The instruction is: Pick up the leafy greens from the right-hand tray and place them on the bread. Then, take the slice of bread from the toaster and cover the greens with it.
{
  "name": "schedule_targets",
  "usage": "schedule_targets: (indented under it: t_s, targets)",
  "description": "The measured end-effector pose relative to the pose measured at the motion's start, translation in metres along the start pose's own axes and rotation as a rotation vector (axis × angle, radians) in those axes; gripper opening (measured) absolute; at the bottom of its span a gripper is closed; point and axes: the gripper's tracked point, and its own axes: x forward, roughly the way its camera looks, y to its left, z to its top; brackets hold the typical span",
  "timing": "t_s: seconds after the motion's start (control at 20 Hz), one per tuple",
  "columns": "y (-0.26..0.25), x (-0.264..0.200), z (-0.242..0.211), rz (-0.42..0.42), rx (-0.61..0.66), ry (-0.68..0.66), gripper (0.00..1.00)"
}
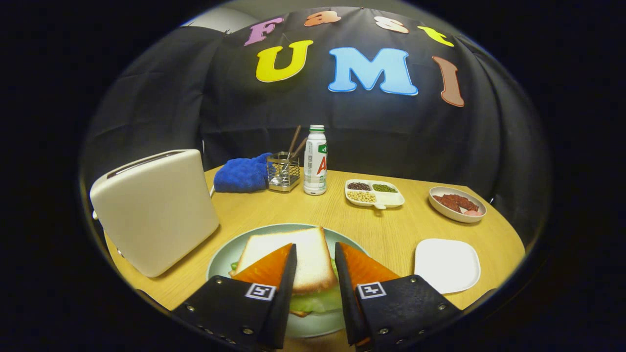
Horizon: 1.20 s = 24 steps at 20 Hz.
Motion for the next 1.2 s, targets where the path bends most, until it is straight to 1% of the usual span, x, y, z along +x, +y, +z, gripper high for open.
schedule_targets:
  t_s: [0.05,0.15,0.3,0.4,0.65,0.85,1.1,1.2]
  targets:
    - [-0.006,-0.003,0.002,-0.036,-0.043,-0.019,0.51]
    - [-0.007,-0.006,0.006,-0.051,-0.076,-0.057,0.50]
    - [-0.005,-0.018,0.020,-0.036,-0.037,-0.123,0.49]
    - [-0.011,-0.025,0.030,-0.044,-0.005,-0.156,0.48]
    - [-0.033,-0.040,0.042,-0.075,0.014,-0.192,0.48]
    - [-0.065,-0.058,0.051,-0.120,0.055,-0.233,0.48]
    - [-0.128,-0.078,0.052,-0.198,0.089,-0.256,0.48]
    - [-0.148,-0.080,0.049,-0.197,0.099,-0.255,0.48]
